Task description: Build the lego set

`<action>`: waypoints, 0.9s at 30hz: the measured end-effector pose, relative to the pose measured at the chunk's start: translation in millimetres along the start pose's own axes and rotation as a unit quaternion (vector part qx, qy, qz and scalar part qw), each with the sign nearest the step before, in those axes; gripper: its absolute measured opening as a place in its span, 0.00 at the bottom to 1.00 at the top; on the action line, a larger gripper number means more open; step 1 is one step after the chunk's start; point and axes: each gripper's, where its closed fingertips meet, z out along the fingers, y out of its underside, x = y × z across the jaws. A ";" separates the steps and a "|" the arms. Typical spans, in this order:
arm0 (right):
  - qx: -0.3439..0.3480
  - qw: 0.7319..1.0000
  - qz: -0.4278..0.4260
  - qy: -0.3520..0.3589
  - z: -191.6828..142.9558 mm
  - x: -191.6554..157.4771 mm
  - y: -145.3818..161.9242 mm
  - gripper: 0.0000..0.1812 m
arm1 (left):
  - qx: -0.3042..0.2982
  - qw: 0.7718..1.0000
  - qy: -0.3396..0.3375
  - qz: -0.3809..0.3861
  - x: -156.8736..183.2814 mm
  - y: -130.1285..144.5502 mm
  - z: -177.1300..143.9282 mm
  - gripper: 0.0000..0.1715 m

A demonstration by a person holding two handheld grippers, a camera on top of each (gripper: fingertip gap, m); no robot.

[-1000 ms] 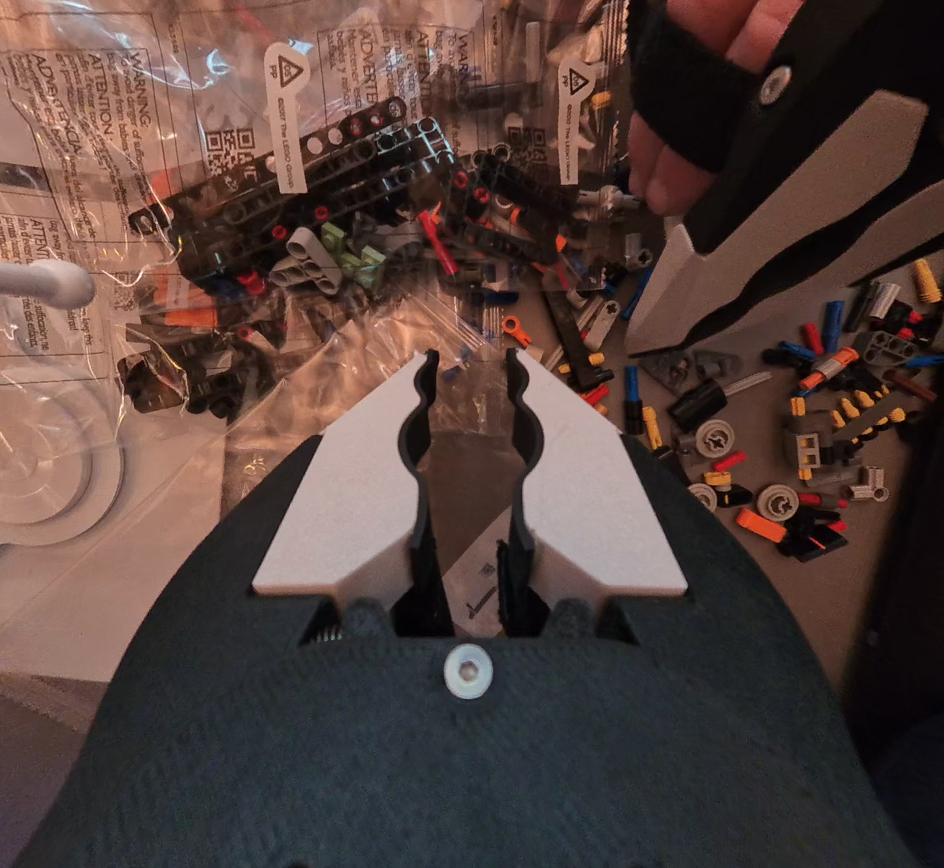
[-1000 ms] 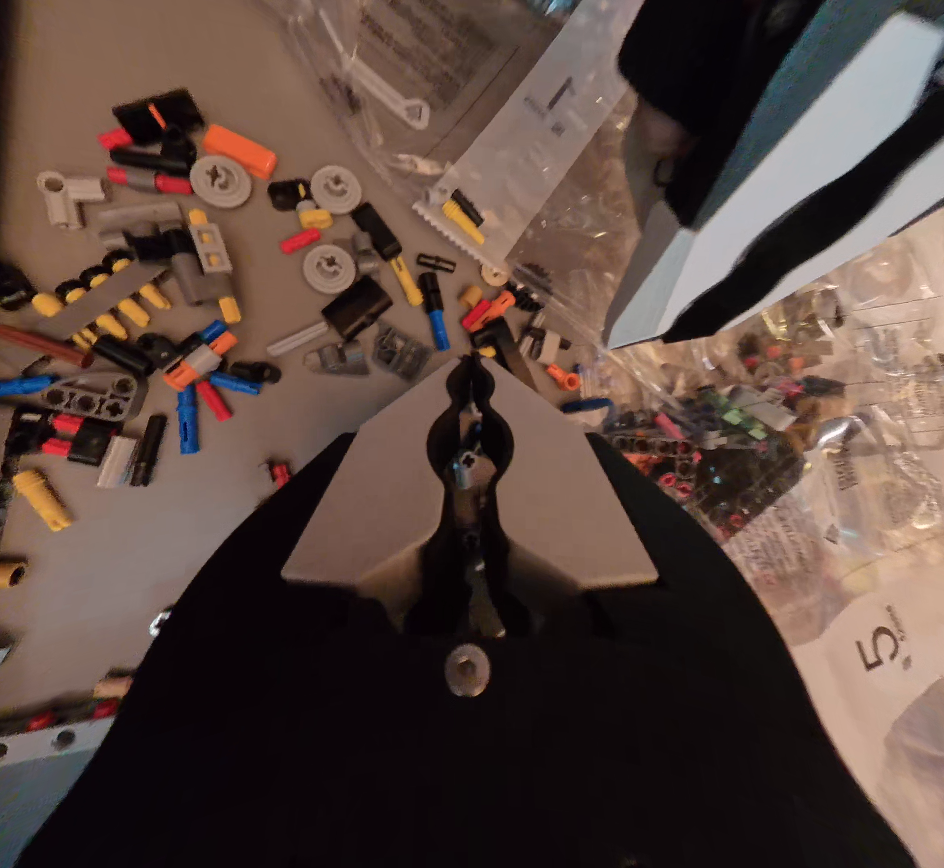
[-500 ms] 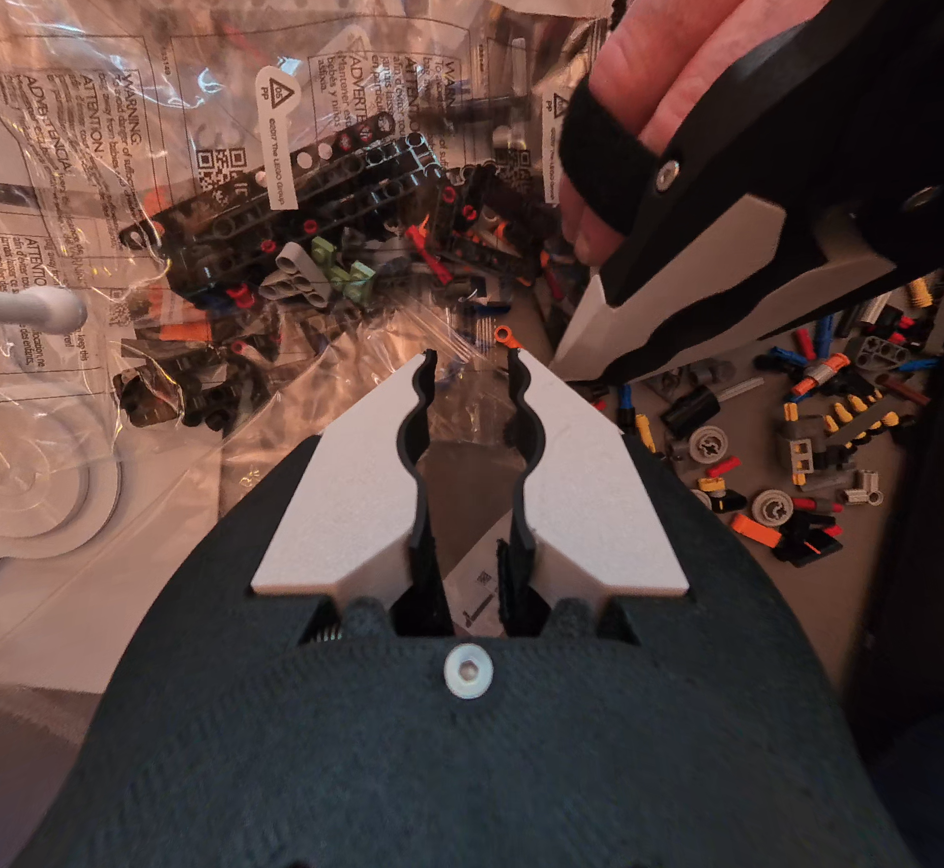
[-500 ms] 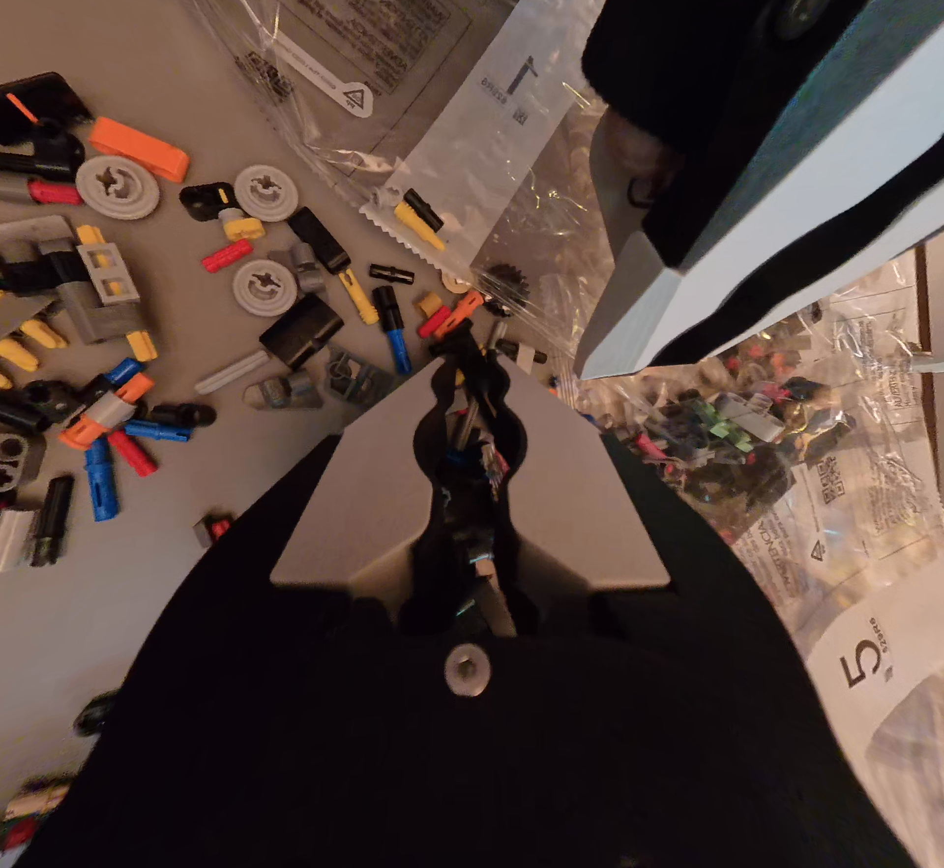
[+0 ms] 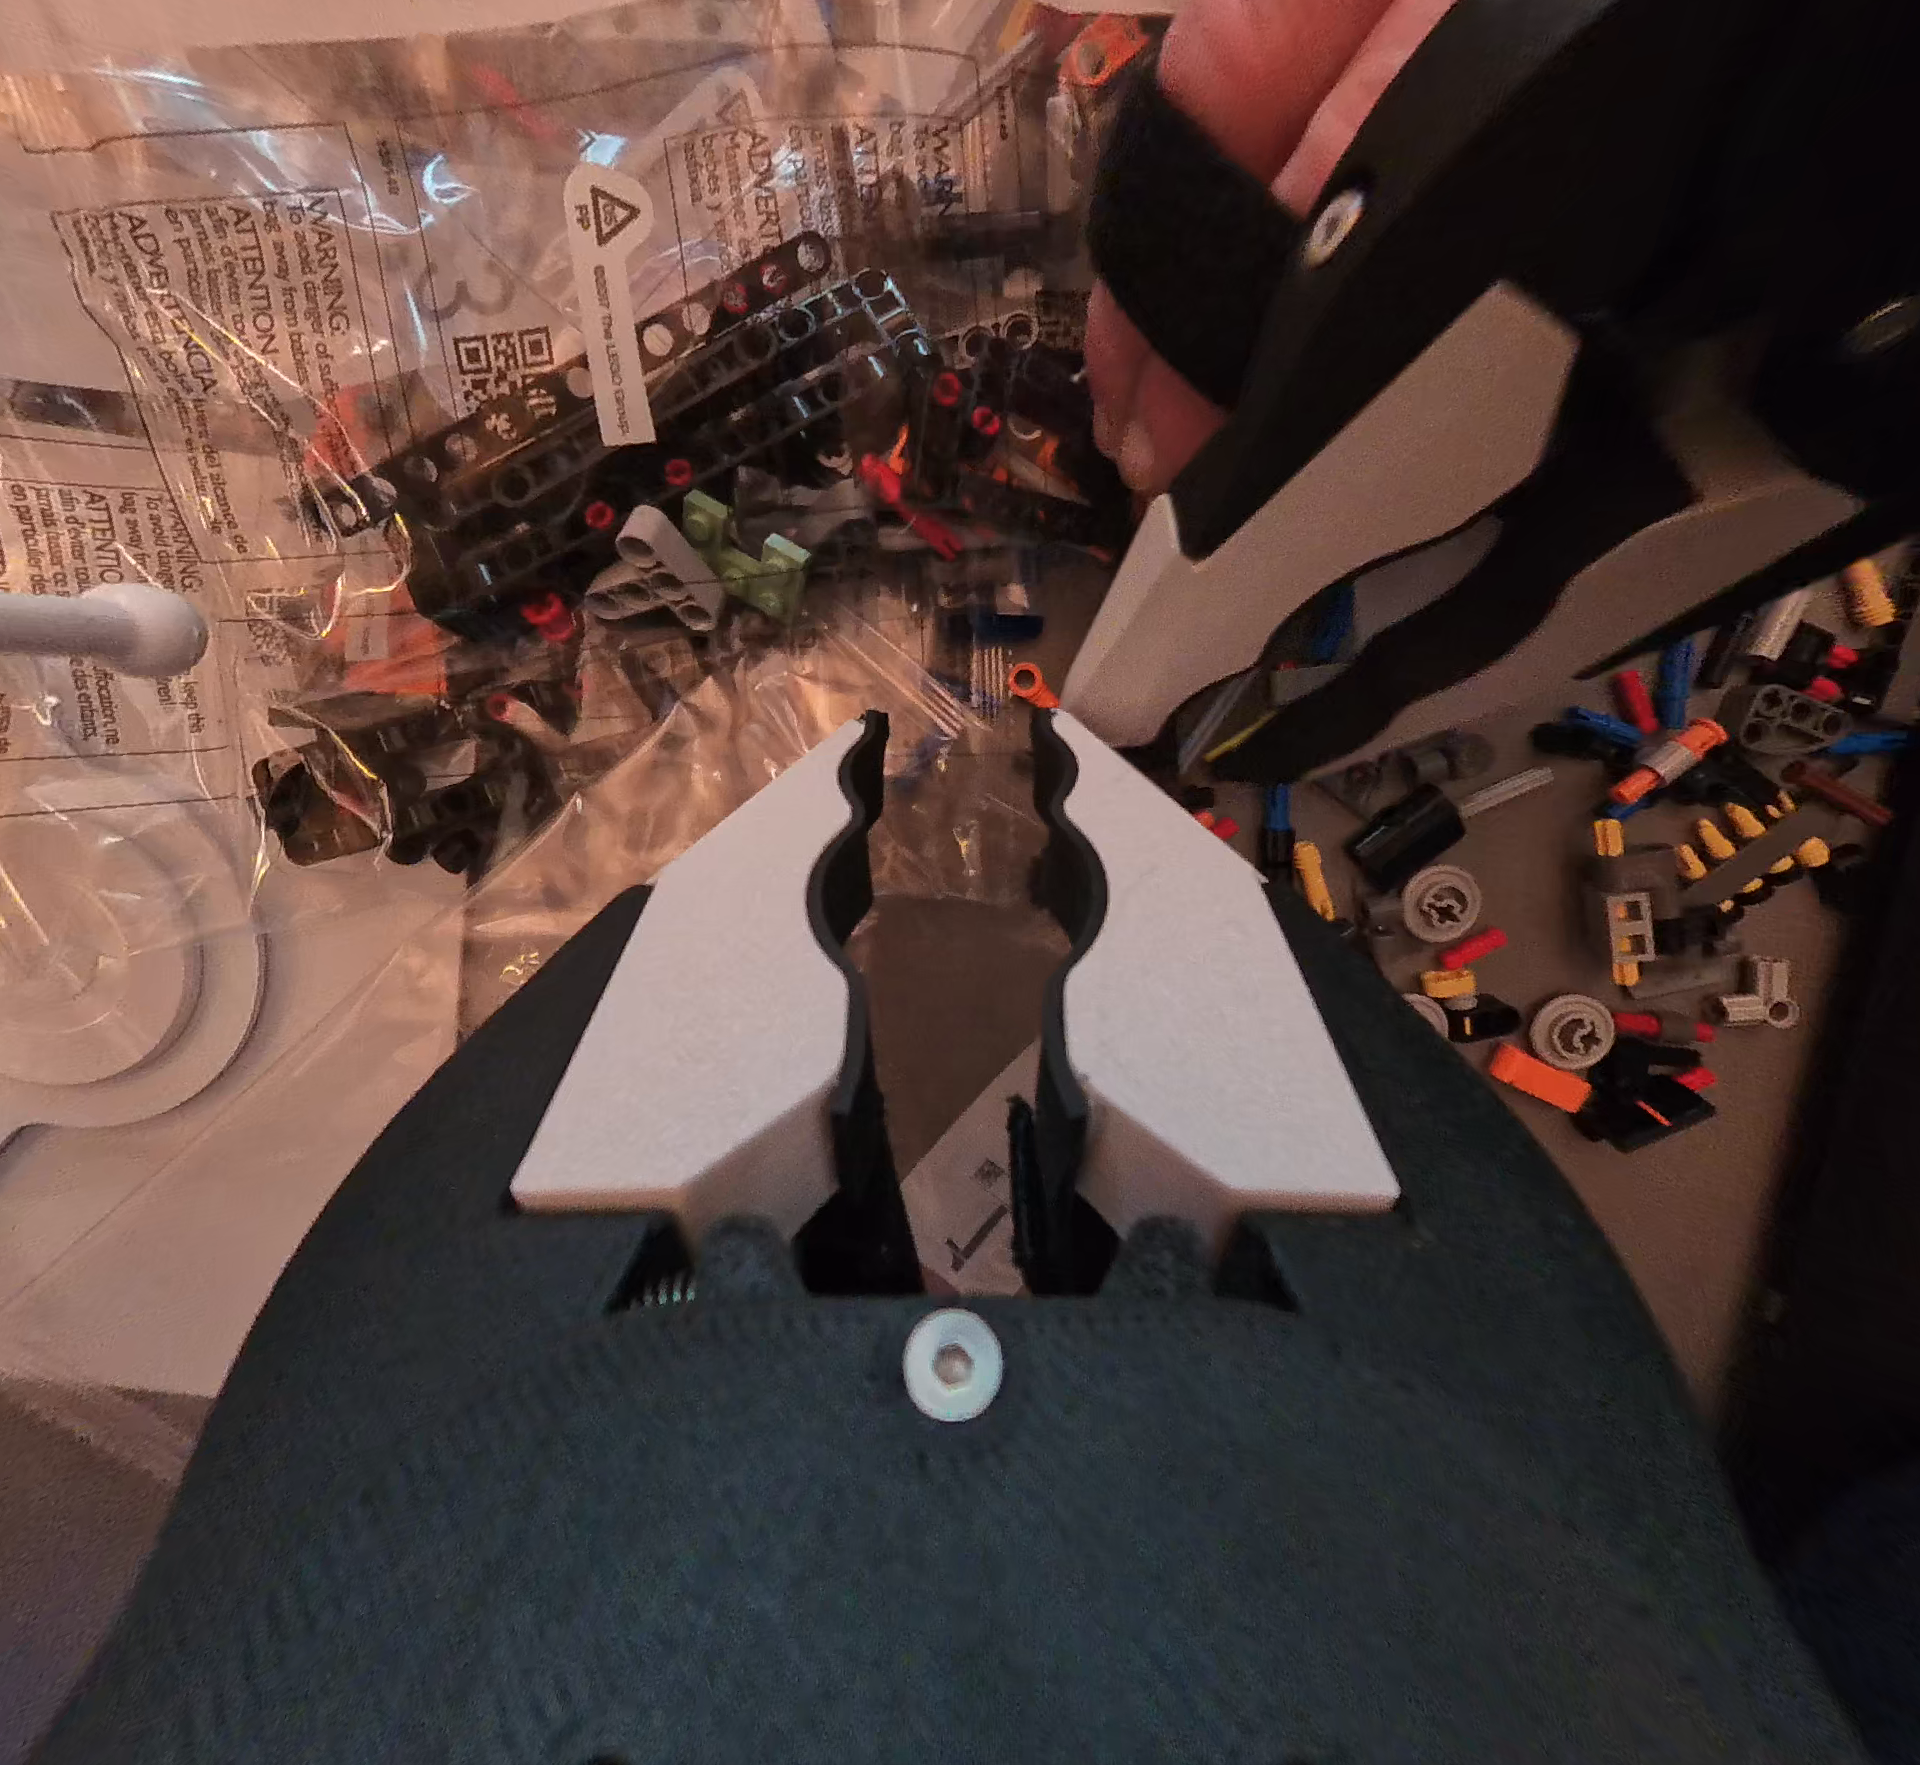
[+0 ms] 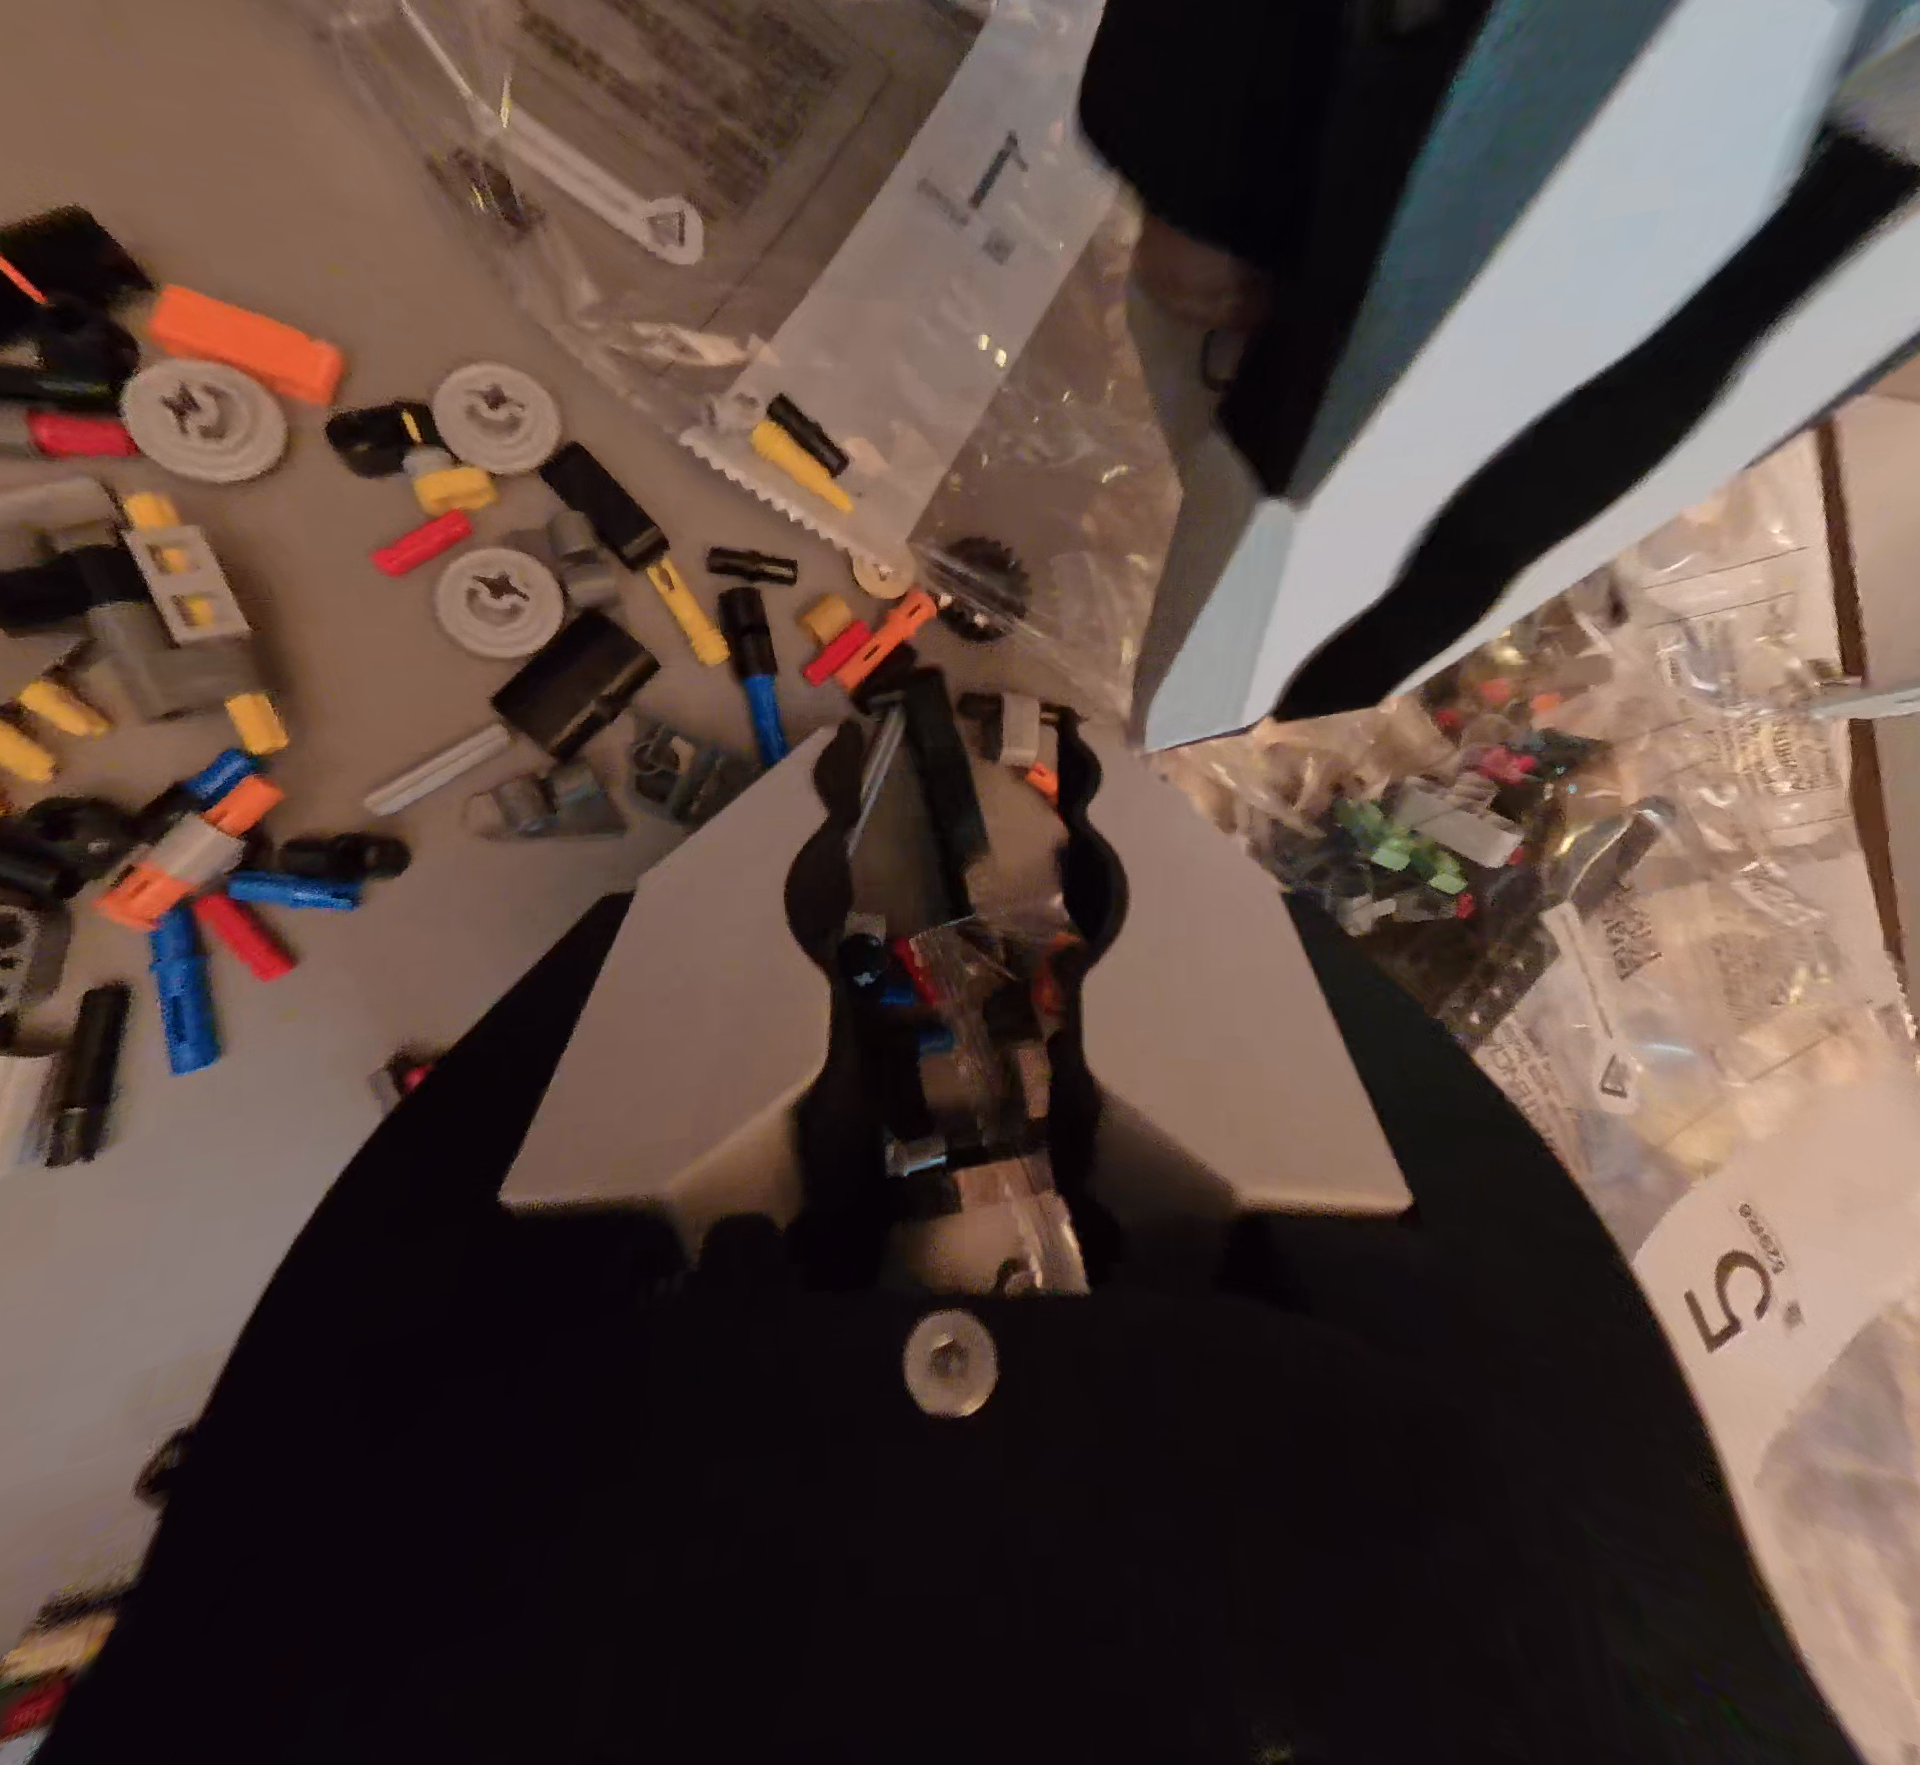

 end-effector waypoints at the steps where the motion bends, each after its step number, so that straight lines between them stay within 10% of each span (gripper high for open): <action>1: -0.007 1.000 -0.002 -0.003 2.7 -1.7 2.1 0.15 | 0.002 1.000 -0.001 0.000 0.2 -0.4 -1.0 0.16; 22: -0.009 0.982 0.018 -0.186 -35.4 -56.9 13.9 0.05 | 0.012 1.000 -0.006 0.001 -1.3 -2.5 -6.7 0.16; 27: 0.042 0.990 0.031 -0.132 -37.4 -37.4 -4.6 0.12 | 0.011 1.000 -0.005 0.002 -1.0 -2.6 -6.0 0.16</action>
